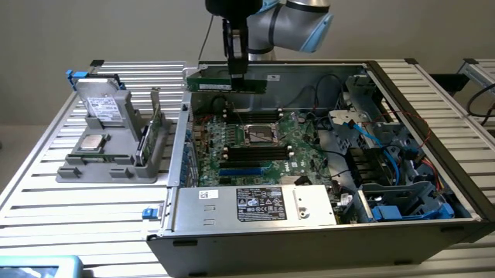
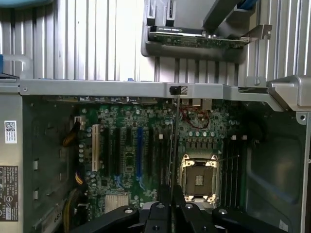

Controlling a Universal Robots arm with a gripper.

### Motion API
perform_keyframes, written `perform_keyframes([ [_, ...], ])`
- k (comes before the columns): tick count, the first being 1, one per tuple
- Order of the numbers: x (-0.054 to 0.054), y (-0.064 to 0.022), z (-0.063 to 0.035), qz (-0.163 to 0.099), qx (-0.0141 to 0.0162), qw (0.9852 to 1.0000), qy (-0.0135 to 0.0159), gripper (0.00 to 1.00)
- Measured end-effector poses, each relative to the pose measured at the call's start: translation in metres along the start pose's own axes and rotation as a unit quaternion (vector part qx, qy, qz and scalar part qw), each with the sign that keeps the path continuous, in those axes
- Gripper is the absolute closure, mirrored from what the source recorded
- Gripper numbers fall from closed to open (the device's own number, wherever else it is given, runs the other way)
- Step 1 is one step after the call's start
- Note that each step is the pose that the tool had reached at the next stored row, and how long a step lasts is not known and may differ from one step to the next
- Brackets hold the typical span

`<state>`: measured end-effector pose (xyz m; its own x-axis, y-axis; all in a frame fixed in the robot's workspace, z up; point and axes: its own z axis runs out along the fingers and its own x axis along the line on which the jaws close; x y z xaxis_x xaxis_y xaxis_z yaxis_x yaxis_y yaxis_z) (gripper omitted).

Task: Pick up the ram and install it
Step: 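Pick up the ram and move it above insertion slot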

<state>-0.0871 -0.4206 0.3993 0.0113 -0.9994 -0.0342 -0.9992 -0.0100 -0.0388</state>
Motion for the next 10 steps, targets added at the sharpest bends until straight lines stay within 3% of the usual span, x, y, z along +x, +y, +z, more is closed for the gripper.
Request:
perform_keyframes([
  [6, -0.002, -0.0084, 0.0043, -0.008, 0.0042, 1.0, -0.0001, 0.86],
  [10, -0.005, -0.017, 0.0088, -0.012, 0.0052, 0.9999, 0.001, 0.86],
])
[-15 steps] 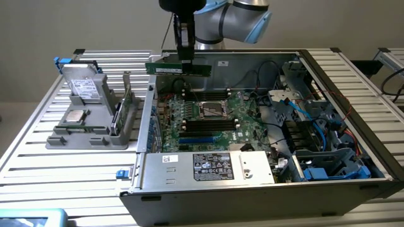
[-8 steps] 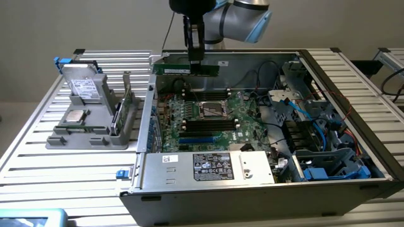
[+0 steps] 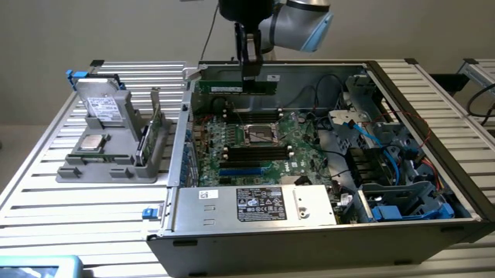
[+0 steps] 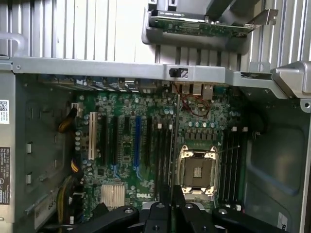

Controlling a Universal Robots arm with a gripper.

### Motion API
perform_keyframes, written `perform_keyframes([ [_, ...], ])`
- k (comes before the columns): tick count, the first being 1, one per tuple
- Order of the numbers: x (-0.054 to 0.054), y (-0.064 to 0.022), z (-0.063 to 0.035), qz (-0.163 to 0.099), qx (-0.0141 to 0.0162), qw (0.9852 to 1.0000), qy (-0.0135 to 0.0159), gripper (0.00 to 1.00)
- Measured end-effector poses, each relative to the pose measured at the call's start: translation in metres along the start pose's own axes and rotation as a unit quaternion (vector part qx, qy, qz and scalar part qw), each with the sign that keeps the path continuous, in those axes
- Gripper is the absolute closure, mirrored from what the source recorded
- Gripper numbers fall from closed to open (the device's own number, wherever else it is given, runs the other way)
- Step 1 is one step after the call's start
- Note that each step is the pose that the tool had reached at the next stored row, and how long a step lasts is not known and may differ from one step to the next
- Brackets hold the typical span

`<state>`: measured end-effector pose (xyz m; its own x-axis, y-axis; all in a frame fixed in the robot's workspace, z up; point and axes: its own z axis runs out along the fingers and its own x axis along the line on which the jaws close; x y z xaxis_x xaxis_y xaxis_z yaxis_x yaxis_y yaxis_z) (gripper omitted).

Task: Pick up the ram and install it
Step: 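Pick up the ram and move it above insertion slot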

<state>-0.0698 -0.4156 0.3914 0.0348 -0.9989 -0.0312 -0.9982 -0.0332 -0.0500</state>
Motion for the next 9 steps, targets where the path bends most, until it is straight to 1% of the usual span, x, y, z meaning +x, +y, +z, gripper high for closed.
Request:
perform_keyframes([
  [2, -0.002, -0.0053, 0.0027, -0.001, 0.0003, 1.0, 0.0011, 0.86],
  [5, -0.006, -0.0127, 0.0059, -0.002, 0.0016, 1.0, 0.0029, 0.86],
  [9, -0.011, -0.0201, 0.0094, -0.005, 0.0049, 1.0, 0.0053, 0.86],
])
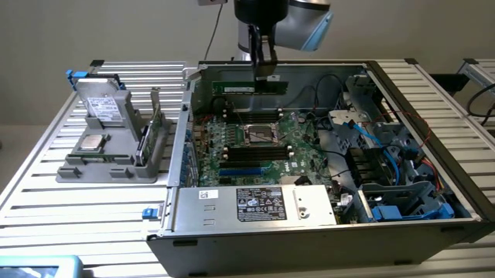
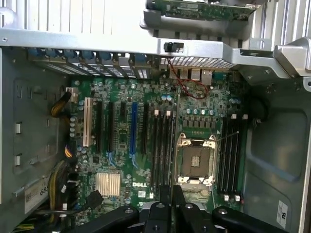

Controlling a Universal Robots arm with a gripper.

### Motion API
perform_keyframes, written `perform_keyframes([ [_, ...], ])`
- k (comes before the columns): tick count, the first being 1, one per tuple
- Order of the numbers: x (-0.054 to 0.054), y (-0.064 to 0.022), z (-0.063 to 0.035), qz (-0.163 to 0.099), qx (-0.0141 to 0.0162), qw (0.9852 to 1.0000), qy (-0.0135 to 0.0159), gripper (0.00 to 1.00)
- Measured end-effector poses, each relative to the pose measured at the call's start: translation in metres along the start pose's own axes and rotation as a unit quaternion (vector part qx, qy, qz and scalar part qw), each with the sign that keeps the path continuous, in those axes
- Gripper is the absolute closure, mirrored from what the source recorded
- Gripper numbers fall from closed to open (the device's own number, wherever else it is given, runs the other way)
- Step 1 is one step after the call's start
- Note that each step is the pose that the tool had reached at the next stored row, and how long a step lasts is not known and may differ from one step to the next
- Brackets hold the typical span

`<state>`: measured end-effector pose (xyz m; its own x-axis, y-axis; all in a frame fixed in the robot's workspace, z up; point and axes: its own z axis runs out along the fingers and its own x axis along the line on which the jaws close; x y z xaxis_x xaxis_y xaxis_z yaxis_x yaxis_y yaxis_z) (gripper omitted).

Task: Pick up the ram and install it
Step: 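Pick up the ram and move it above insertion slot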

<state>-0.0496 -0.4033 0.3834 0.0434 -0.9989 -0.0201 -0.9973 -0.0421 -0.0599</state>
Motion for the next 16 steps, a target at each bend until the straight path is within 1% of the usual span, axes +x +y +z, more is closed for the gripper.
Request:
perform_keyframes([
  [1, -0.002, -0.0013, 0.0007, -0.001, 0.0014, 1.0, 0.0007, 0.86],
  [2, -0.003, -0.0024, 0.0012, -0.001, 0.0035, 1.0, 0.0016, 0.86],
  [4, -0.006, -0.0038, 0.0019, -0.003, 0.0093, 0.9999, 0.0039, 0.86],
  [5, -0.008, -0.0042, 0.0021, -0.004, 0.0132, 0.9999, 0.0055, 0.86],
  [6, -0.01, -0.0043, 0.0023, -0.004, 0.0182, 0.9998, 0.0076, 0.86],
  [7, -0.011, -0.0044, 0.0024, -0.005, 0.0247, 0.9996, 0.0103, 0.86],
  [8, -0.013, -0.0044, 0.0025, -0.006, 0.0266, 0.9995, 0.014, 0.86],
  [9, -0.015, -0.0045, 0.0025, -0.007, 0.0266, 0.9995, 0.016, 0.86],
  [12, -0.018, -0.0047, 0.0026, -0.007, 0.0258, 0.9995, 0.0162, 0.86],
  [14, -0.021, -0.0049, 0.0032, -0.007, 0.0236, 0.9996, 0.016, 0.86],
  [16, -0.022, -0.0071, 0.0044, -0.007, 0.021, 0.9996, 0.0159, 0.86],
])
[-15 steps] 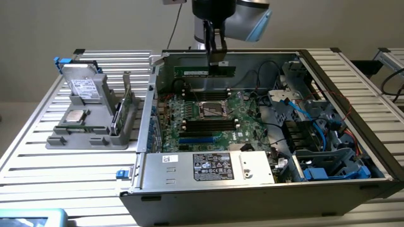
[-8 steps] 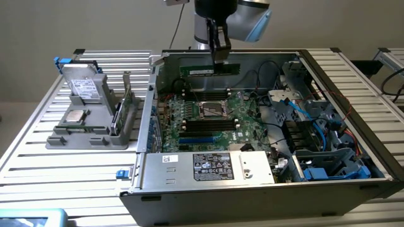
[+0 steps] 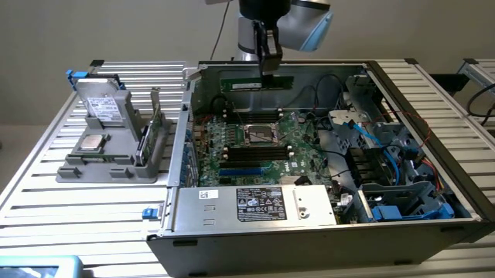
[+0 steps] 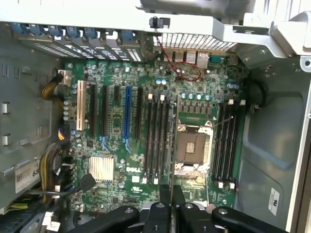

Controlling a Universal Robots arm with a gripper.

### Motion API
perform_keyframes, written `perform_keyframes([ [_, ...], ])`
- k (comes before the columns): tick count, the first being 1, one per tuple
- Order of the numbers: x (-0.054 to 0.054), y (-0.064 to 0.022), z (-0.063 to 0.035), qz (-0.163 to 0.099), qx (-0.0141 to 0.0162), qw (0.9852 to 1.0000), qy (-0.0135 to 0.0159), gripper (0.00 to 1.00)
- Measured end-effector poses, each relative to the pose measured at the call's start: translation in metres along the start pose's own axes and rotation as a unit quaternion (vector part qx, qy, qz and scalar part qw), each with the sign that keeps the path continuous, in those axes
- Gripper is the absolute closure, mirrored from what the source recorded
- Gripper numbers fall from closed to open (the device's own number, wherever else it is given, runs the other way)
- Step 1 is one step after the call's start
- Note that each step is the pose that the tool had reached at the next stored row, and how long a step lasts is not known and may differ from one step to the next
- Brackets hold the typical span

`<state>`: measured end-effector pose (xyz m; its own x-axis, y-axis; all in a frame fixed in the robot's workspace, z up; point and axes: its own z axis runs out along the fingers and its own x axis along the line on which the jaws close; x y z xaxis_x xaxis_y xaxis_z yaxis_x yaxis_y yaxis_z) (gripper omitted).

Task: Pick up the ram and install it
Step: 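Pick up the ram and move it above insertion slot, then insert the ram into the slot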

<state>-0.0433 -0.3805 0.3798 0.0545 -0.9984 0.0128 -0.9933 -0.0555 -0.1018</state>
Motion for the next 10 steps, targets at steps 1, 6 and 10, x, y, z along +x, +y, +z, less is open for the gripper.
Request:
perform_keyframes([
  [1, -0.0002, -0.0016, 0.0008, 0.0, -0.0005, 1.0, 0.0001, 0.86],
  [6, 0.0, -0.0054, 0.004, 0.001, -0.0022, 1.0, 0.0022, 0.86],
  [10, 0.0, -0.0055, 0.0064, 0.005, -0.0028, 0.9999, 0.0088, 0.86],
])
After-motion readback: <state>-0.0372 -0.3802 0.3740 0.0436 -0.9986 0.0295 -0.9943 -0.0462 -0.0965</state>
